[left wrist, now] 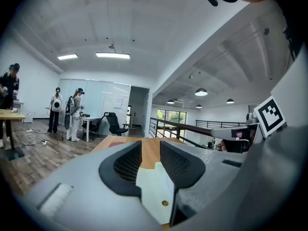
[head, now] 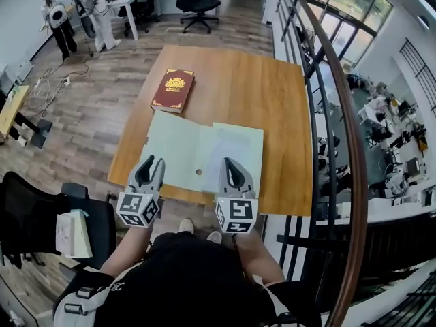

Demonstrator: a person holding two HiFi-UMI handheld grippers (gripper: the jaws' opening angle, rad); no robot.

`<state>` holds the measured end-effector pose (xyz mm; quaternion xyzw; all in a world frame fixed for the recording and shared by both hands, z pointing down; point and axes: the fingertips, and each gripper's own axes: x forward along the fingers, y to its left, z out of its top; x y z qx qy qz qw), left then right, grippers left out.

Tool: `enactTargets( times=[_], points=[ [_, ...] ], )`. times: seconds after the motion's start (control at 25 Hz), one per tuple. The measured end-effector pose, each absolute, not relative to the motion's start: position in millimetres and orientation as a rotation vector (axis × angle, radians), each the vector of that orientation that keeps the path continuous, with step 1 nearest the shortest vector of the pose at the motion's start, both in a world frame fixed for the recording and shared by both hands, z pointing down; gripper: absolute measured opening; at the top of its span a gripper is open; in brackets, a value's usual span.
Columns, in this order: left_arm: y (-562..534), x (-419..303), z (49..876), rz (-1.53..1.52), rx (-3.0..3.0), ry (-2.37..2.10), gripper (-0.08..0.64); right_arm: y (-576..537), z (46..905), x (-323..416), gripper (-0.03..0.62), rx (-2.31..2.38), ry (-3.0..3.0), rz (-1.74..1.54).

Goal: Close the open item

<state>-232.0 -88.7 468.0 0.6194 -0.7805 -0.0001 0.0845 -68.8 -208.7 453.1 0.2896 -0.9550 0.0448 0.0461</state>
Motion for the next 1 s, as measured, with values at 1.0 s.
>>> enactTargets(
  times=[1.0],
  points=[
    [1.4, -340.0, 686.8, -0.287, 1.078, -2.081, 0.155, -213.5, 480.2, -94.9, -0.002, 0.850, -2.827, 0.102]
  ],
)
